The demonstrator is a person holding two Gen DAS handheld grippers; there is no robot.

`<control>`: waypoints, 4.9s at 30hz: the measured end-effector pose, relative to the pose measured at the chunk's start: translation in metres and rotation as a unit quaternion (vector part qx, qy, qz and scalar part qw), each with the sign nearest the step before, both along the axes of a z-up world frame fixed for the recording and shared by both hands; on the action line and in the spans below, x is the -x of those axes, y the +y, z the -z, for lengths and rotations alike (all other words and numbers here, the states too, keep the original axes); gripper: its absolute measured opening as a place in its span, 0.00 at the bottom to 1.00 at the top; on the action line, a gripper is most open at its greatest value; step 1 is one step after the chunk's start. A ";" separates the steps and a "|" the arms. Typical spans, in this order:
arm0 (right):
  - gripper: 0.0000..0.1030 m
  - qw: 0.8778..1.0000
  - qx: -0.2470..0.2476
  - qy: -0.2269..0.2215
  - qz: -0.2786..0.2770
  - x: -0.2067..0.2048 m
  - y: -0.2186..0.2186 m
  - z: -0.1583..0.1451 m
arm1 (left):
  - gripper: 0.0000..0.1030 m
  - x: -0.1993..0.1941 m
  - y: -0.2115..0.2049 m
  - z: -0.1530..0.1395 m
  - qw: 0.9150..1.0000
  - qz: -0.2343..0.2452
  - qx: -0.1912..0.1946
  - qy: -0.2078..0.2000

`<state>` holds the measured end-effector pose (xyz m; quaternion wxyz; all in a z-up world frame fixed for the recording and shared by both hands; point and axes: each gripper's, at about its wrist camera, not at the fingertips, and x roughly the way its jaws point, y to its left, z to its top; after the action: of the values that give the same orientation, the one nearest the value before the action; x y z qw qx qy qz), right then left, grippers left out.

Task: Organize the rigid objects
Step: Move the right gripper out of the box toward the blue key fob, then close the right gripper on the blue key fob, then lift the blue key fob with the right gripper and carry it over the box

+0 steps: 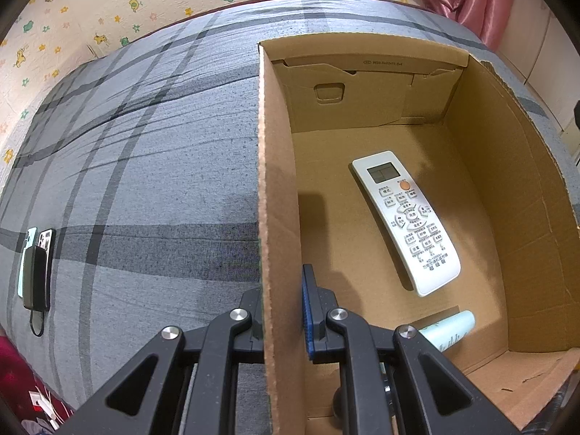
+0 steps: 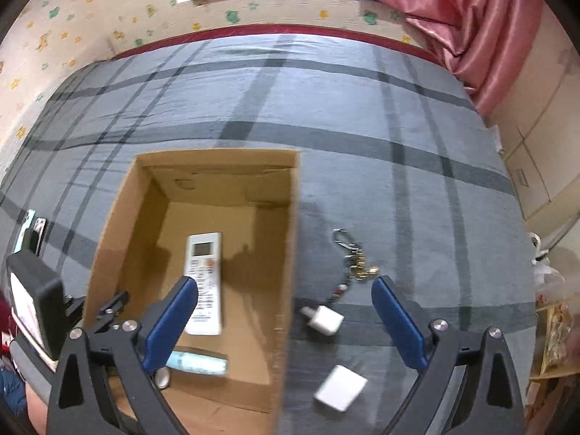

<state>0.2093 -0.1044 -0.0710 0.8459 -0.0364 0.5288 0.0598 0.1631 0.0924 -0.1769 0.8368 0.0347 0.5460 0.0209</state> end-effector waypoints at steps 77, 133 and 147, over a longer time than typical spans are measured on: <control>0.33 0.991 0.014 0.099 0.093 -0.013 -0.151 0.154 | 0.13 0.000 -0.003 0.000 1.000 0.000 -0.007 0.000; 0.33 1.000 -0.003 0.022 0.000 -0.004 -0.040 0.002 | 0.13 -0.001 -0.003 0.001 1.000 -0.002 -0.005 0.002; 0.33 0.998 -0.013 0.032 -0.051 -0.004 0.022 0.010 | 0.13 -0.001 -0.003 0.001 1.000 -0.002 -0.003 0.001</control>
<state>0.2137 -0.0827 -0.0806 0.8246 -0.0501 0.5525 0.1111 0.1637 0.0896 -0.1780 0.8359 0.0364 0.5472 0.0243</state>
